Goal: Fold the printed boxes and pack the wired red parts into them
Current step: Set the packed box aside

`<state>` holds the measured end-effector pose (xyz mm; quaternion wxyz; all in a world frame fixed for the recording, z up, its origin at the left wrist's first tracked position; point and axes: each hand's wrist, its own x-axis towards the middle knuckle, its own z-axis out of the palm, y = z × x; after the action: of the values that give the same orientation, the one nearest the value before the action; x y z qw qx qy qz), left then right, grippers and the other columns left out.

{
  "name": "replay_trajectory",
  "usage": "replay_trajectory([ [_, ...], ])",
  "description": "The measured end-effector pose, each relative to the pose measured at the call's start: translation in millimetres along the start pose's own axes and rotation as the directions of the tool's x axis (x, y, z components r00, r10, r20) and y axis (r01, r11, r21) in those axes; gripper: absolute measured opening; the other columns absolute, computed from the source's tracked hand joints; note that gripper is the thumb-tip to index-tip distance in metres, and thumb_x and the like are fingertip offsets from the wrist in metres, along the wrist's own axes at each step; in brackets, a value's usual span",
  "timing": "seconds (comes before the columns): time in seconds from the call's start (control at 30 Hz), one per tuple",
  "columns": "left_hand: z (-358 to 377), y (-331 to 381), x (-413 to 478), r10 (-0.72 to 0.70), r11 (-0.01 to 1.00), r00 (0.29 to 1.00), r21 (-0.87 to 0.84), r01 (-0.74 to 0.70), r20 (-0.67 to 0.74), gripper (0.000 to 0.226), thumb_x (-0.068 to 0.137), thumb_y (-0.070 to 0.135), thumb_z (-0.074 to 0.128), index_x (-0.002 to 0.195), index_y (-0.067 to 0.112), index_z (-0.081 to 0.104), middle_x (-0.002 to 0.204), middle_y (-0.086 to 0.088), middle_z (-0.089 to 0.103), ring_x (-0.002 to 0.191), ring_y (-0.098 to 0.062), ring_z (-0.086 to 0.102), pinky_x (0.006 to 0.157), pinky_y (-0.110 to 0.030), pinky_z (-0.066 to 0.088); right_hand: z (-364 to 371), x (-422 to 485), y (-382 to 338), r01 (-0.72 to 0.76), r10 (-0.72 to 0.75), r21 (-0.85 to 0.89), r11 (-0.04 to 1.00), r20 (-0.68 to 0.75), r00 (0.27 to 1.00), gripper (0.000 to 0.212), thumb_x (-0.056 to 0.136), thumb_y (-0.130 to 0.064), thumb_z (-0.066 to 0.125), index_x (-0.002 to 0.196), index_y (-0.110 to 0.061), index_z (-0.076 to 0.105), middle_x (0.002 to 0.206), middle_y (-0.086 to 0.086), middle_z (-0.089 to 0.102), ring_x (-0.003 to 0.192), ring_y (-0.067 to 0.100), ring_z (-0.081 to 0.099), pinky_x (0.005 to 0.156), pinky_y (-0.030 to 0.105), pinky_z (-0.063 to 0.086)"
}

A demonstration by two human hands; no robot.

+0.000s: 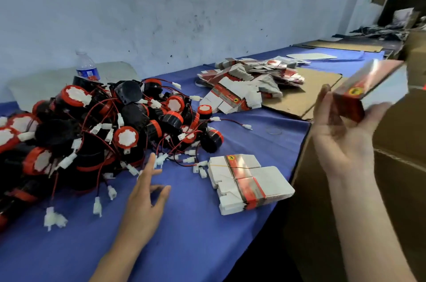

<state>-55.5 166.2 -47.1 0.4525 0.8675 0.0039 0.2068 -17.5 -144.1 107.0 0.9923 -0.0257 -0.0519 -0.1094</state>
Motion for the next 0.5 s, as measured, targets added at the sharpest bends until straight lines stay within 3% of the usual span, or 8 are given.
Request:
replay_trajectory([
  [0.07,1,1,0,0.001,0.999,1.0,0.033,-0.001,0.001,0.078,0.093,0.016,0.06,0.137,0.058,0.011,0.123,0.019,0.05,0.092,0.011,0.056,0.07,-0.01,0.041,-4,0,-3,-0.078,0.079,-0.037,0.996,0.026,0.997,0.075,0.077,-0.046,0.068,0.123,0.009,0.046,0.12,0.031,0.06,0.108,0.036,0.064,0.089,0.033,0.055],
  [0.13,0,1,0,-0.005,0.999,1.0,0.044,0.006,-0.007,0.077,0.094,0.017,0.059,0.135,0.06,0.01,0.121,0.02,0.052,0.093,0.013,0.055,0.067,-0.009,0.041,-13,-3,6,-0.13,0.18,-0.395,0.909,0.092,0.979,0.069,0.076,-0.043,0.067,0.122,0.005,0.052,0.123,0.023,0.062,0.11,0.028,0.064,0.091,0.028,0.054],
  [0.17,-1,1,0,-0.01,0.999,1.0,0.042,0.011,-0.012,0.076,0.094,0.018,0.059,0.134,0.061,0.011,0.121,0.02,0.052,0.094,0.014,0.054,0.067,-0.009,0.04,-17,-5,11,-0.065,0.236,-0.669,0.74,0.169,0.957,0.06,0.076,-0.039,0.068,0.123,-0.004,0.056,0.125,0.015,0.063,0.114,0.02,0.063,0.092,0.025,0.052],
  [0.2,-2,1,0,-0.016,0.999,1.0,0.04,0.017,-0.016,0.075,0.094,0.018,0.058,0.133,0.062,0.012,0.12,0.022,0.053,0.094,0.015,0.054,0.067,-0.009,0.04,-22,-7,17,0.096,0.344,-0.904,0.417,0.254,0.904,0.058,0.074,-0.034,0.072,0.127,-0.015,0.056,0.131,0.004,0.061,0.119,0.011,0.058,0.097,0.021,0.048],
  [0.23,-2,1,0,-0.022,0.999,1.0,0.039,0.023,-0.019,0.074,0.094,0.018,0.058,0.133,0.062,0.012,0.119,0.022,0.053,0.094,0.015,0.054,0.068,-0.009,0.04,-32,-8,22,0.296,0.527,-0.955,0.03,0.267,0.807,0.062,0.075,-0.034,0.076,0.131,-0.026,0.052,0.139,-0.008,0.053,0.127,0.001,0.048,0.104,0.018,0.04],
  [0.27,-3,2,0,-0.027,0.999,0.999,0.036,0.028,-0.019,0.073,0.094,0.017,0.058,0.133,0.061,0.013,0.118,0.022,0.054,0.094,0.015,0.054,0.068,-0.009,0.04,-45,-7,26,0.474,0.69,-0.834,-0.283,0.167,0.705,0.069,0.074,-0.039,0.078,0.136,-0.034,0.047,0.147,-0.018,0.04,0.135,-0.005,0.034,0.11,0.016,0.029],
  [0.33,-3,3,0,-0.037,0.999,0.999,0.03,0.038,-0.02,0.072,0.094,0.015,0.058,0.134,0.059,0.015,0.118,0.022,0.054,0.093,0.014,0.055,0.069,-0.009,0.04,-66,-6,32,0.646,0.779,-0.502,-0.576,-0.097,0.619,0.077,0.078,-0.046,0.073,0.144,-0.037,0.036,0.154,-0.018,0.026,0.142,0.001,0.019,0.111,0.02,0.018],
  [0.5,-3,4,0,-0.033,0.999,0.999,0.021,0.034,-0.029,0.071,0.094,0.012,0.057,0.133,0.059,0.019,0.118,0.02,0.055,0.091,0.01,0.057,0.07,-0.01,0.04,-68,-2,38,0.649,0.72,-0.319,-0.691,-0.215,0.66,0.063,0.081,-0.05,0.069,0.138,-0.037,0.047,0.135,-0.005,0.054,0.111,0.016,0.049,0.079,0.023,0.037],
])
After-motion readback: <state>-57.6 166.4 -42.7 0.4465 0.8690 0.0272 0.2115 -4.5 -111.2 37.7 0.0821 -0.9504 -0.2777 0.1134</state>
